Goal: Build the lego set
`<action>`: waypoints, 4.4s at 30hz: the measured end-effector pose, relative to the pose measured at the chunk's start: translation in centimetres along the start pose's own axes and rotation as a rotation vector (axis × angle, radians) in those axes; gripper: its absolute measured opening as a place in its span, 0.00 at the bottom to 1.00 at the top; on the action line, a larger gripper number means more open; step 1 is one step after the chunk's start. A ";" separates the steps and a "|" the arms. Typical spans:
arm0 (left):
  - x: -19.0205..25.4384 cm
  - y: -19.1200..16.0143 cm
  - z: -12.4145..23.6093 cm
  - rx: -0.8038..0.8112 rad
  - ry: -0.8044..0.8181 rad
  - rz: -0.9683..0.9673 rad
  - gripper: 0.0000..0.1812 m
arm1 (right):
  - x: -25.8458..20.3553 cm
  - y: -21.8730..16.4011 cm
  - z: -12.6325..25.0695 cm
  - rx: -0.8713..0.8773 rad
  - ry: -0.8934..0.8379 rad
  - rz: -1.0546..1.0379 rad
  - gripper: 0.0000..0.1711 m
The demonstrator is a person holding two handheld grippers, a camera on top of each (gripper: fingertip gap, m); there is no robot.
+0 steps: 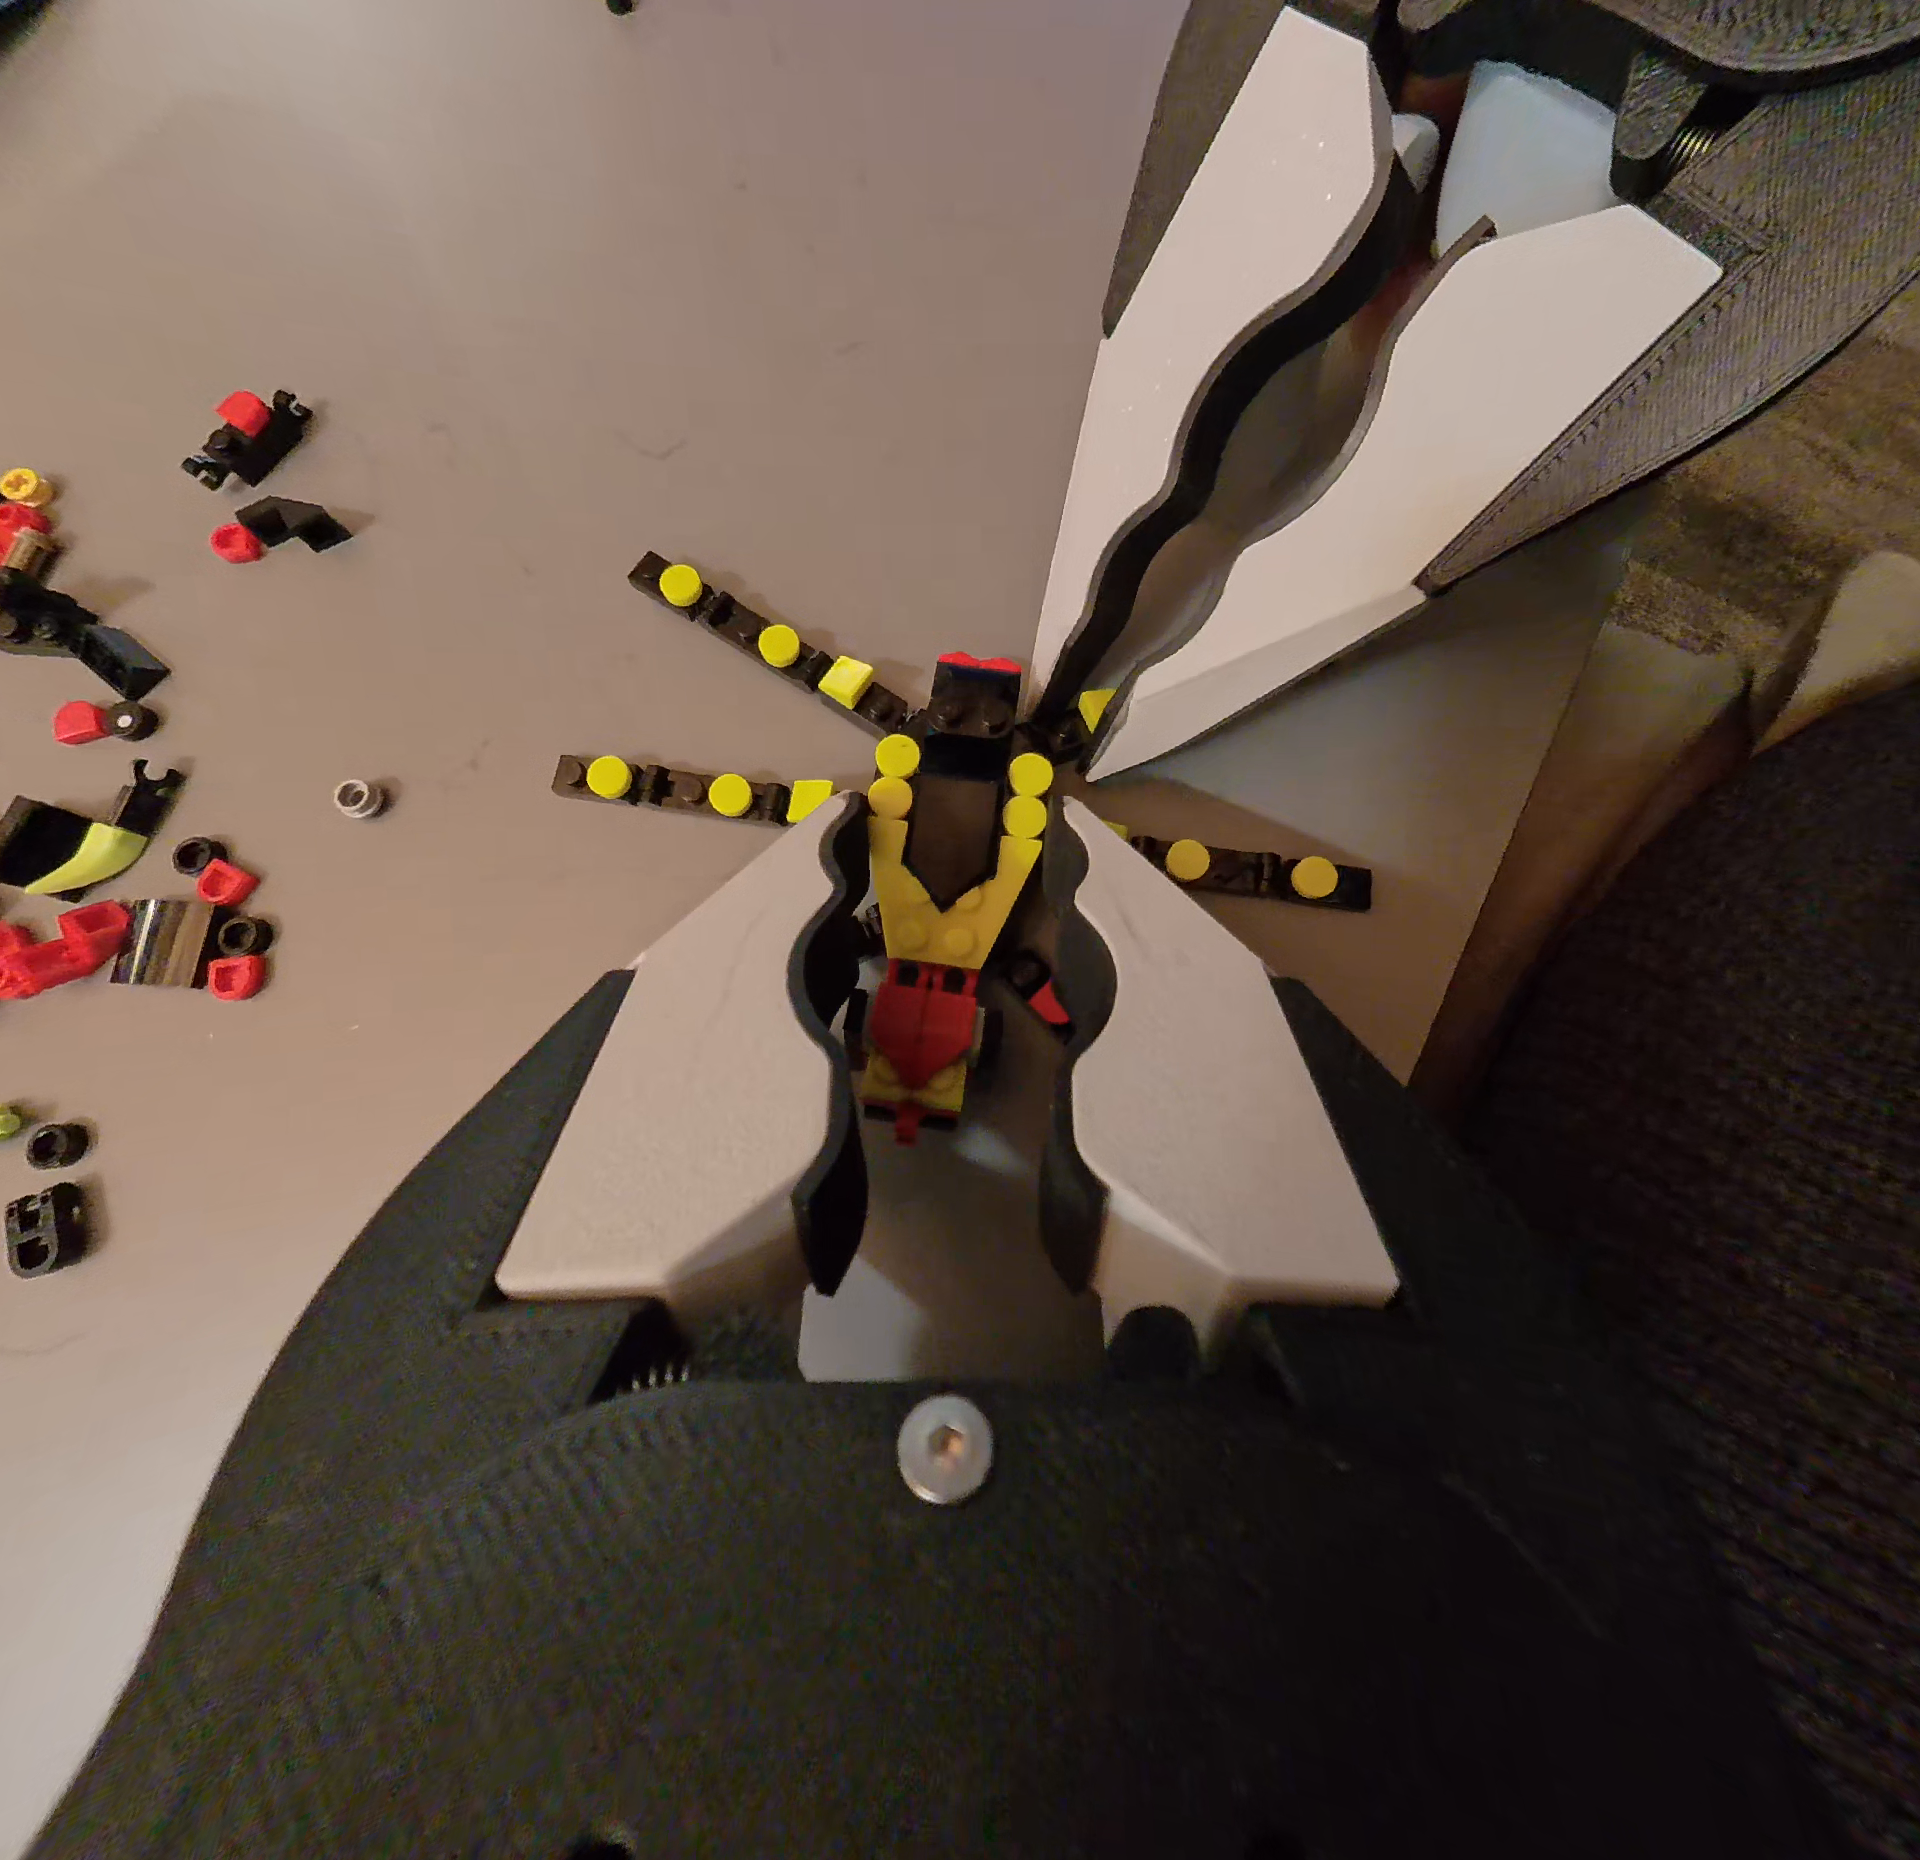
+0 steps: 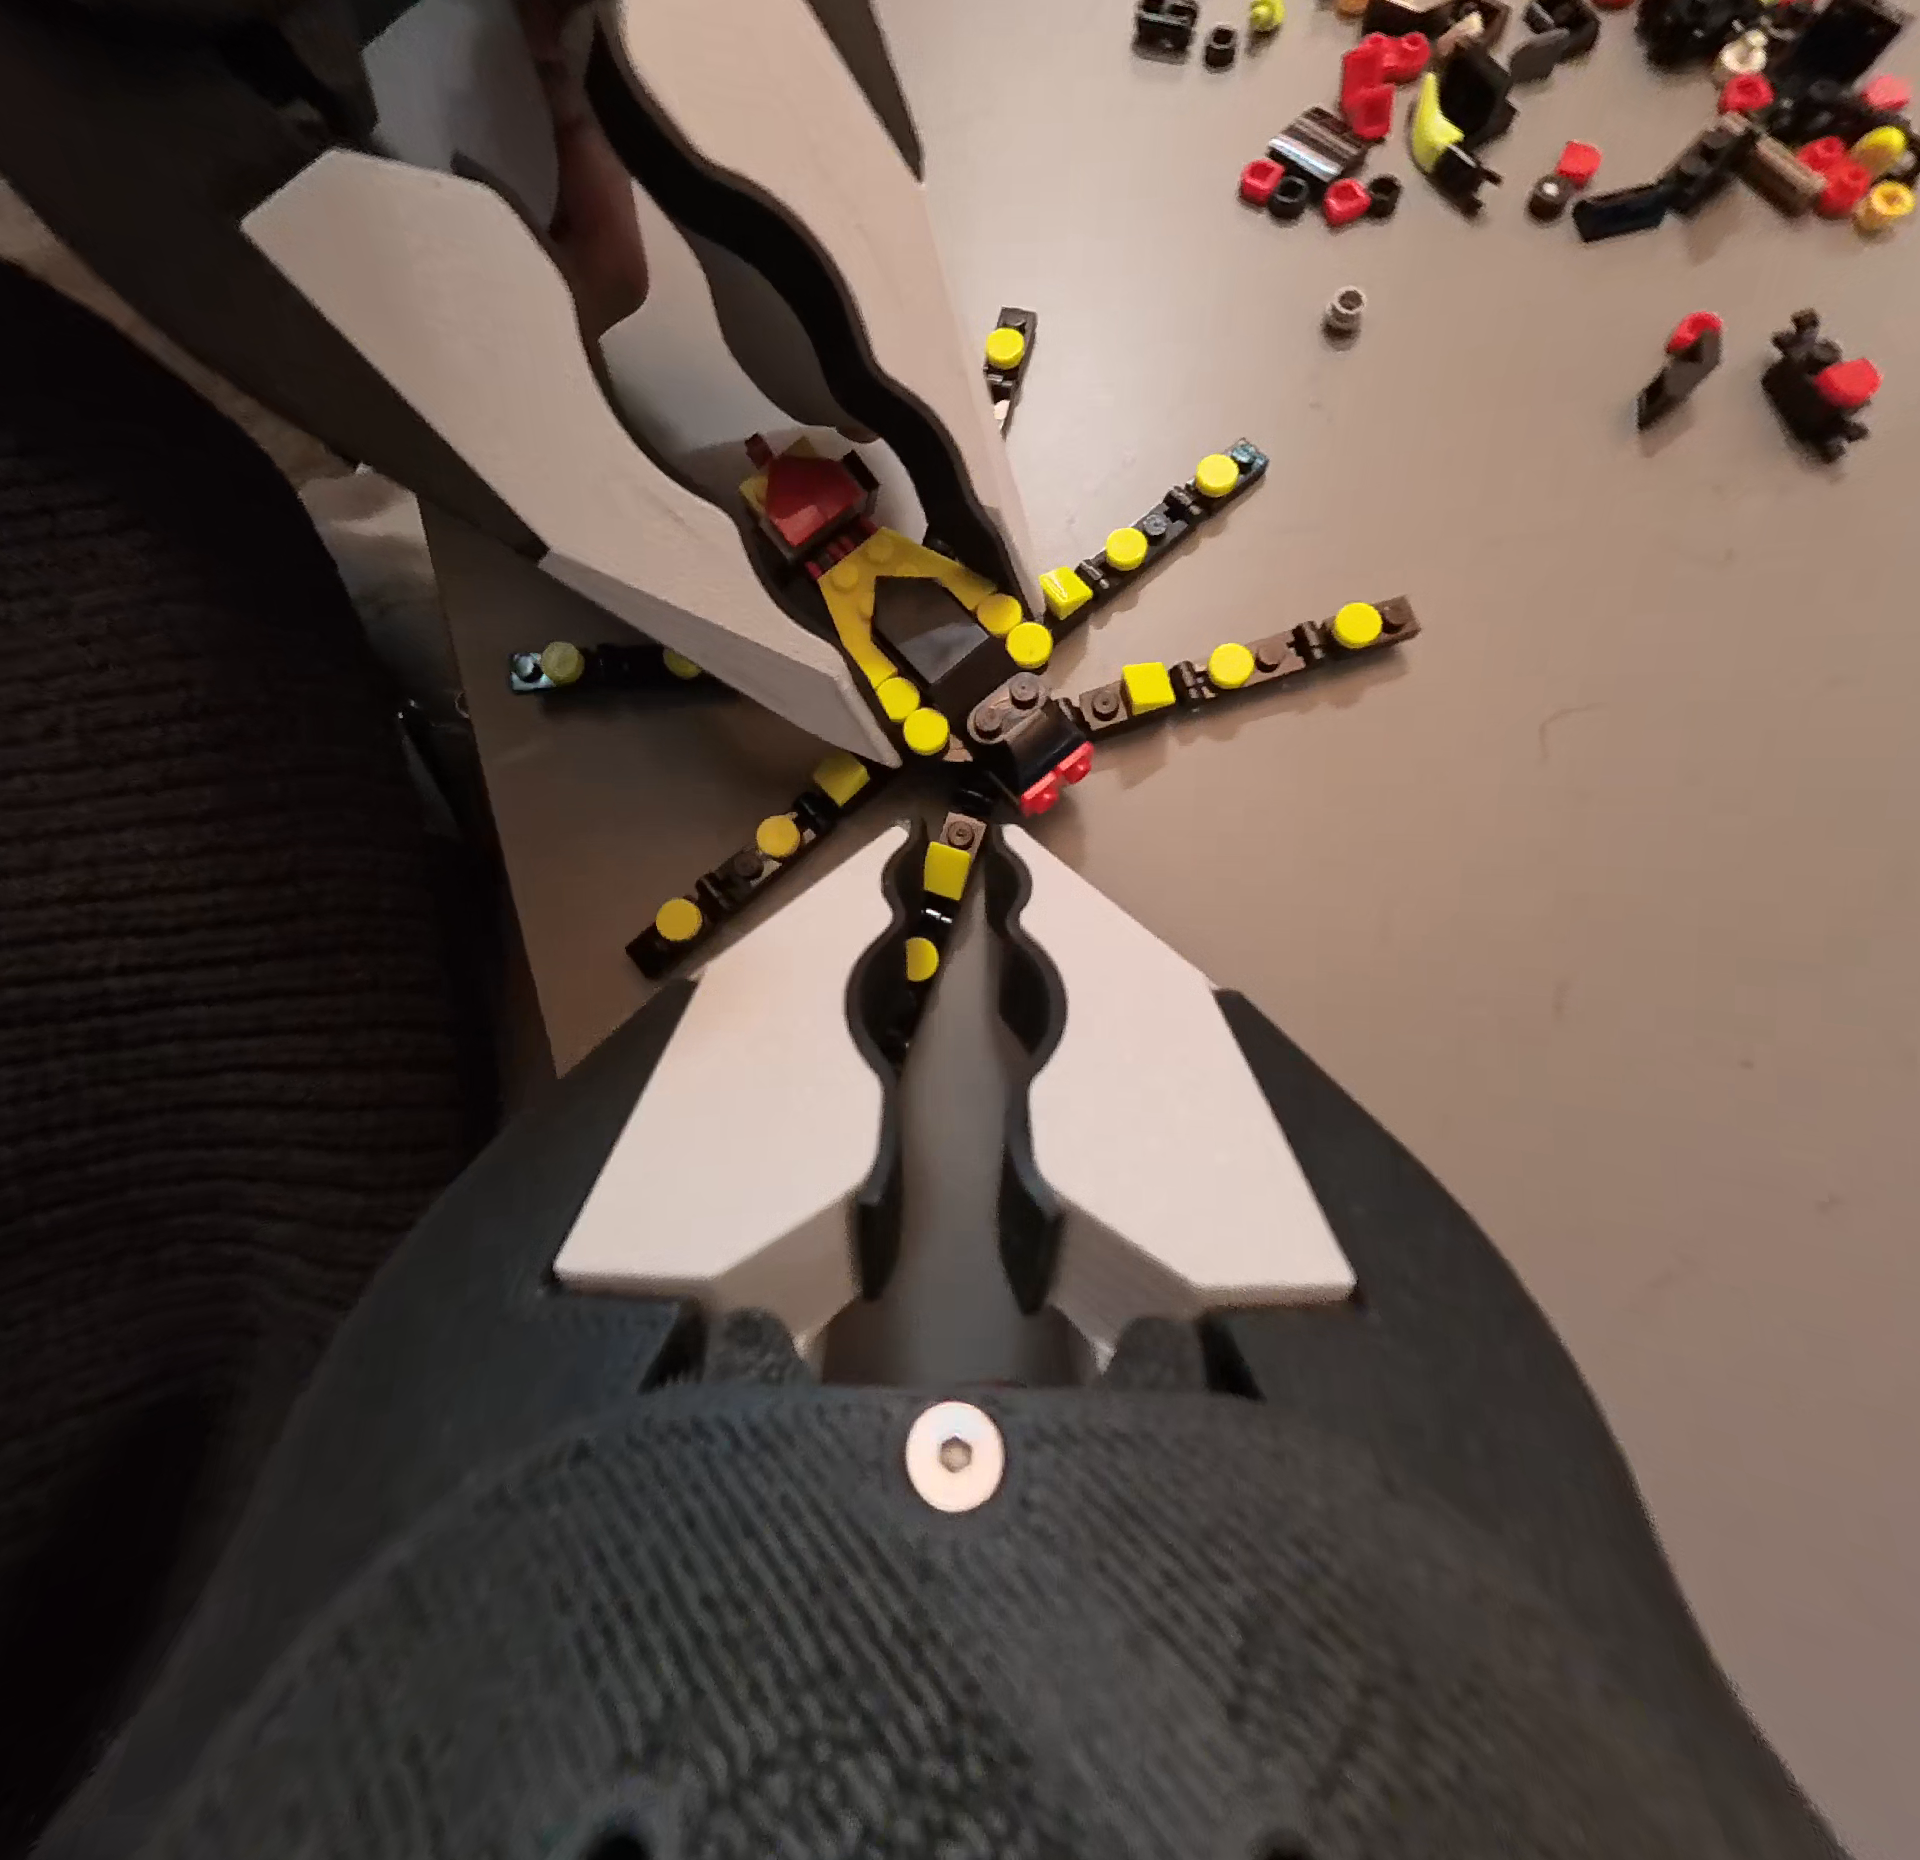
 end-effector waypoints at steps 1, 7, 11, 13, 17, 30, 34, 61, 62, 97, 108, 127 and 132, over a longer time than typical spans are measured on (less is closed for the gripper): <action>0.0 0.0 0.0 0.000 0.000 -0.001 0.19 | 0.0 0.0 0.0 -0.005 0.005 0.013 0.05; 0.0 0.0 0.0 0.001 -0.003 -0.002 0.19 | 0.2 0.0 0.0 -0.025 0.057 0.080 0.05; 0.0 -0.1 0.1 0.001 -0.003 -0.004 0.19 | 0.3 0.0 0.1 -0.017 0.090 0.082 0.06; 0.0 -0.1 0.1 0.001 -0.004 -0.004 0.19 | 0.3 -0.1 0.1 -0.017 0.092 0.093 0.06; 0.0 0.0 0.1 0.003 -0.001 -0.005 0.19 | 0.3 0.0 0.1 0.000 0.090 0.058 0.06; -0.1 0.0 0.1 0.003 0.012 -0.003 0.19 | -0.2 -0.4 0.7 0.007 0.041 -0.018 0.13; -0.2 -0.1 0.1 0.003 0.022 -0.003 0.19 | -0.3 -0.7 1.0 -0.009 -0.002 -0.012 0.13; -3.4 -1.9 2.6 -0.039 -0.147 0.168 0.25 | -1.1 0.1 0.1 -0.002 0.007 0.123 0.09; -3.3 -1.9 2.5 -0.042 -0.155 0.176 0.25 | -1.0 0.2 0.1 0.008 -0.005 0.126 0.08; -5.9 -0.8 2.3 0.106 -0.052 0.221 0.23 | 3.8 0.7 4.5 0.220 -0.205 -0.064 0.05; -8.9 0.9 1.0 0.176 -0.049 0.408 0.23 | 5.7 2.7 4.9 0.428 -0.092 -0.128 0.06; -8.4 2.6 1.7 0.254 0.036 0.202 0.21 | 4.2 4.2 6.5 0.413 -0.173 0.016 0.10; -8.7 2.4 1.4 0.243 0.038 0.217 0.21 | 4.8 3.8 6.1 0.379 -0.184 0.022 0.11</action>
Point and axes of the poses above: each gripper's, where its closed fingertips meet, z back along the fingers, y out of its top, x = y × z across the jaws, the point moved 4 cm from there along z, back along the fingers, and after that the axes turned 14 degrees about y, right-handed, at the moved point
